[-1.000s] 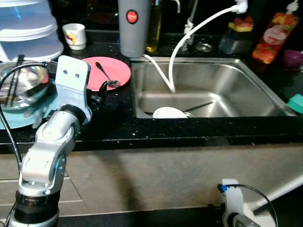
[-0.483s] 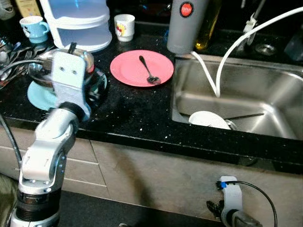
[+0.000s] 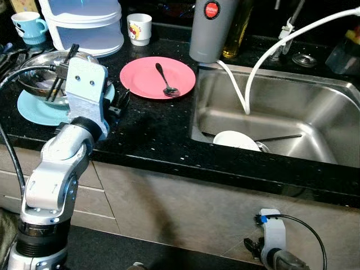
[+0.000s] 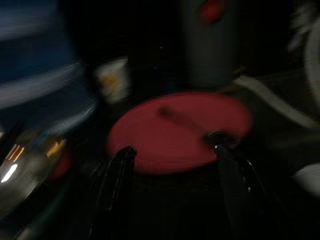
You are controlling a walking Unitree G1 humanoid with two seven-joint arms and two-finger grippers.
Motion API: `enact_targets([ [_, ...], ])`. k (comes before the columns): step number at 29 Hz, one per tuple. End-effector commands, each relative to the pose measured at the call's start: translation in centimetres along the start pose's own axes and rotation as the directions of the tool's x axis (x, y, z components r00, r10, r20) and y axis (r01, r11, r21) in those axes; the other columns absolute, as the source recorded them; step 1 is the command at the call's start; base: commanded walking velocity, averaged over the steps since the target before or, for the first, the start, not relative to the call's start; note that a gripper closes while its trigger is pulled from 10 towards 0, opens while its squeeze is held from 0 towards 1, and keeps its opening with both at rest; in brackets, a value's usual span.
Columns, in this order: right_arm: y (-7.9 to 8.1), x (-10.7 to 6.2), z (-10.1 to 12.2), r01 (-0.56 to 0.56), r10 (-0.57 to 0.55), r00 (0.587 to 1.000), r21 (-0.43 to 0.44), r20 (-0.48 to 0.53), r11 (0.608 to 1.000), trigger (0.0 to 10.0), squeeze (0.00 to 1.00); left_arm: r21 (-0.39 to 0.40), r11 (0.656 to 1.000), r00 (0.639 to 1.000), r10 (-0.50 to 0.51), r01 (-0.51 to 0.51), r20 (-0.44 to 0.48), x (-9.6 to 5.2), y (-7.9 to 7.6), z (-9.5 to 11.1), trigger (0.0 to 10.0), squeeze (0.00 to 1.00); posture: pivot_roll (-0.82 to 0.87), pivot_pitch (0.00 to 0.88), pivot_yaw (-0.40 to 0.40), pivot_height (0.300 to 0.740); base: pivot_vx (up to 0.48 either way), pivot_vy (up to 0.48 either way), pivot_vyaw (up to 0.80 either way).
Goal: Kitchen organization
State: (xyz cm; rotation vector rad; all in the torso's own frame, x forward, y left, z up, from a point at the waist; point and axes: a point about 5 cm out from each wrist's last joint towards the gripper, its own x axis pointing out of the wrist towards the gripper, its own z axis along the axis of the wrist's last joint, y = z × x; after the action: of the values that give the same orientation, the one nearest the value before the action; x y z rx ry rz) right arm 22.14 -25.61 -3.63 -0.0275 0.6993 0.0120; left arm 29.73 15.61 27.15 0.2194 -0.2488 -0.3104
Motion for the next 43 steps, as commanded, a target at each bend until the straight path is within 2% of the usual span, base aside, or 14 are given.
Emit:
enact_targets([
  [1, -0.3, -0.3, -0.8, 0.012, -0.012, 0.999, 0.004, -0.031, 1.000, 10.0, 0.00, 0.026, 0.999, 0.999, -0.046, 0.045, 0.020, 0.1, 0.0, 0.3, 10.0, 0.00, 0.07, 0.069, -0.039, 0.740, 0.000, 0.000, 0.00],
  [5, -0.3, -0.3, -0.9, -0.016, 0.014, 0.999, -0.024, -0.051, 1.000, 10.0, 0.00, 0.064, 0.992, 0.993, -0.109, 0.106, 0.037, 0.2, 0.1, 0.6, 10.0, 0.00, 0.07, 0.074, -0.039, 0.740, 0.000, 0.000, 0.00],
  [6, -0.3, -0.4, -1.1, -0.051, 0.046, 0.996, -0.055, -0.081, 0.997, 10.0, 0.00, 0.106, 0.983, 0.988, -0.153, 0.149, 0.034, 0.3, 0.4, 0.6, 10.0, 0.00, 0.06, 0.077, -0.040, 0.740, 0.000, 0.000, 0.00],
  [7, -0.3, -0.4, -1.2, -0.060, 0.054, 0.994, -0.062, -0.091, 0.996, 10.0, 0.00, 0.116, 0.981, 0.987, -0.160, 0.156, 0.031, 0.3, 0.5, 0.5, 10.0, 0.00, 0.06, 0.077, -0.040, 0.740, 0.000, 0.000, 0.00],
  [11, -0.4, -0.5, -1.4, -0.081, 0.071, 0.991, -0.080, -0.111, 0.994, 10.0, 0.00, 0.142, 0.979, 0.988, -0.154, 0.149, 0.025, 0.5, 1.2, 0.4, 10.0, 0.00, 0.05, 0.097, -0.045, 0.740, 0.000, 0.000, 0.00],
  [14, -0.8, -1.0, -1.9, -0.089, 0.077, 0.989, -0.088, -0.126, 0.992, 10.0, 0.00, 0.203, 0.970, 0.989, -0.142, 0.131, 0.039, 1.3, 3.1, -0.1, 10.0, 0.00, 0.03, 0.127, -0.057, 0.740, 0.000, 0.000, 0.00],
  [16, -0.9, -1.1, -2.0, -0.090, 0.078, 0.989, -0.089, -0.129, 0.992, 10.0, 0.00, 0.218, 0.967, 0.989, -0.142, 0.129, 0.048, 1.6, 3.4, -0.1, 10.0, 0.00, 0.02, 0.133, -0.058, 0.740, 0.000, 0.000, 0.00],
  [20, -1.5, -1.6, -2.5, -0.090, 0.078, 0.988, -0.088, -0.137, 0.992, 10.0, 0.00, 0.256, 0.952, 0.976, -0.196, 0.168, 0.089, 2.1, 3.1, 0.4, 10.0, 0.00, 0.00, 0.155, -0.059, 0.740, 0.000, 0.000, 0.00],
  [24, -2.3, -2.4, -3.2, -0.075, 0.063, 0.987, -0.082, -0.147, 0.994, 10.0, 0.00, 0.253, 0.935, 0.951, -0.286, 0.249, 0.121, 3.3, 2.6, 0.7, 10.0, 0.00, -0.03, 0.182, -0.058, 0.740, 0.000, 0.000, 0.00],
  [27, -2.7, -2.8, -3.6, -0.073, 0.060, 0.987, -0.080, -0.147, 0.994, 10.0, 0.00, 0.252, 0.926, 0.939, -0.320, 0.282, 0.126, 3.5, 2.3, 0.7, 10.0, 0.00, -0.05, 0.195, -0.059, 0.740, 0.000, 0.000, 0.00],
  [37, -3.4, -4.1, -4.3, -0.075, 0.061, 0.986, -0.086, -0.155, 0.993, 10.0, 0.00, 0.271, 0.905, 0.926, -0.365, 0.329, 0.093, 5.4, 2.8, -1.3, 10.0, 0.00, -0.08, 0.226, -0.061, 0.740, 0.000, 0.000, 0.00],
  [43, -3.2, -4.5, -4.5, -0.074, 0.061, 0.988, -0.081, -0.145, 0.994, 10.0, 0.00, 0.280, 0.887, 0.907, -0.408, 0.367, 0.103, 6.1, 2.6, -1.2, 10.0, 0.00, -0.09, 0.232, -0.059, 0.740, 0.000, 0.000, 0.00],
])
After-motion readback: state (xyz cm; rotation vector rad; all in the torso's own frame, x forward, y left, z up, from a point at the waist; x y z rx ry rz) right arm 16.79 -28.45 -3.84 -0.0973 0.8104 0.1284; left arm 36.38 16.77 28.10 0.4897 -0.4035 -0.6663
